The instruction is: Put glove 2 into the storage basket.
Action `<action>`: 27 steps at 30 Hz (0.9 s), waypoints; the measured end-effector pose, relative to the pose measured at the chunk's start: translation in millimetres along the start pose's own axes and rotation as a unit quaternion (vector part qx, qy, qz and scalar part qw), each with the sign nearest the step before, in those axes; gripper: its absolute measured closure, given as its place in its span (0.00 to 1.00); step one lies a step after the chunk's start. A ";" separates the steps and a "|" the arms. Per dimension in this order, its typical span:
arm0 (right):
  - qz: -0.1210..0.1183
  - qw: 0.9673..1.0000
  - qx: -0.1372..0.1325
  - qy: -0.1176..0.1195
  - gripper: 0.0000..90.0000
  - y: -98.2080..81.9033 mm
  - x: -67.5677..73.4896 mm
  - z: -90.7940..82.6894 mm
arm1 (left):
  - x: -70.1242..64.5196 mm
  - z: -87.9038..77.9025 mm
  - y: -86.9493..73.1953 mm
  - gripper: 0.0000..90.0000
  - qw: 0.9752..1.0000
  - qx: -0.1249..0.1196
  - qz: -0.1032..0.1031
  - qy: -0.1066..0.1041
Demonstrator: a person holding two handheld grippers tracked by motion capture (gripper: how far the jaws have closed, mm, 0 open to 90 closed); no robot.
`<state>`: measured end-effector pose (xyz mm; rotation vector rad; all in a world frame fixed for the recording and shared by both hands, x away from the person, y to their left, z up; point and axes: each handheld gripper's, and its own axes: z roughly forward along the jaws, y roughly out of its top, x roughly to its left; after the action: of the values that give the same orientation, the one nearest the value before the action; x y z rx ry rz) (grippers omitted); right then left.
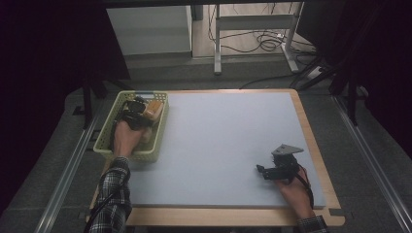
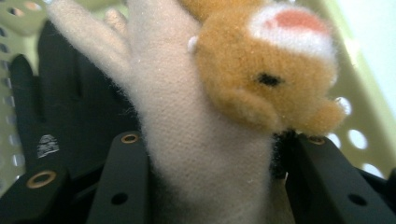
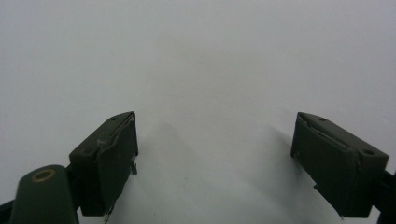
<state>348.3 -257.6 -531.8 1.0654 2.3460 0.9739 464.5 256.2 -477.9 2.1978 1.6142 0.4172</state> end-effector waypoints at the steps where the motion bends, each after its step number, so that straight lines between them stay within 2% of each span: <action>1: 0.000 1.000 0.000 0.000 0.16 0.0 0.0 0.0 | -1.2 2.8 0.4 0.62 1.000 0.004 0.002 -0.002; 6: 0.000 1.000 0.000 0.000 0.16 0.0 0.0 0.0 | -6.2 18.4 2.4 0.57 0.999 0.036 0.002 -0.018; 7: 0.000 1.000 0.000 0.000 0.16 0.0 0.0 0.0 | -6.2 18.4 2.4 0.55 0.999 0.036 0.002 -0.018; 8: 0.000 1.000 0.000 0.000 0.16 0.0 0.1 0.0 | -5.3 24.0 2.6 0.50 0.998 0.048 -0.003 -0.027; 9: -0.001 1.000 0.000 0.000 0.16 -0.1 0.1 0.0 | -2.8 25.1 2.1 0.48 0.998 0.047 -0.011 -0.033; 11: 0.000 1.000 0.000 0.000 0.16 0.0 0.0 0.0 | 2.7 25.8 0.7 0.34 0.998 0.050 -0.023 -0.036; 13: 0.000 1.000 0.000 0.000 0.16 -0.1 0.0 0.0 | 6.1 23.0 -1.5 0.21 0.997 0.049 -0.026 -0.045; 16: 0.000 1.000 0.000 0.000 0.16 0.0 0.0 0.0 | 8.4 11.3 -3.4 0.16 0.998 0.031 -0.026 -0.049; 20: -0.001 1.000 -0.001 0.000 0.16 -0.1 0.2 -0.1 | 14.7 -11.9 -4.6 0.17 0.998 0.000 -0.020 -0.054; 21: -0.001 1.000 0.000 -0.001 0.16 -0.1 0.2 -0.1 | 19.9 -23.3 -5.7 0.19 0.998 -0.021 -0.027 -0.043; 22: -0.001 1.000 0.000 -0.001 0.16 -0.1 0.2 -0.1 | 19.9 -23.3 -5.7 0.25 0.998 -0.021 -0.027 -0.043; 24: -0.001 1.000 0.000 -0.001 0.16 0.0 0.2 -0.1 | 25.7 -30.6 -7.3 0.28 0.999 -0.033 -0.033 -0.028; 25: -0.001 1.000 0.000 -0.001 0.16 -0.1 0.2 -0.1 | 28.1 -32.6 -8.6 0.35 0.999 -0.035 -0.037 -0.018; 27: -0.001 1.000 0.000 -0.001 0.16 -0.1 0.2 -0.1 | 31.1 -31.2 -11.4 0.51 0.999 -0.022 -0.030 0.005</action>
<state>348.1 -257.5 -531.8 1.0632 2.3448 0.9732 450.0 293.0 -455.3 2.1122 1.6567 0.4433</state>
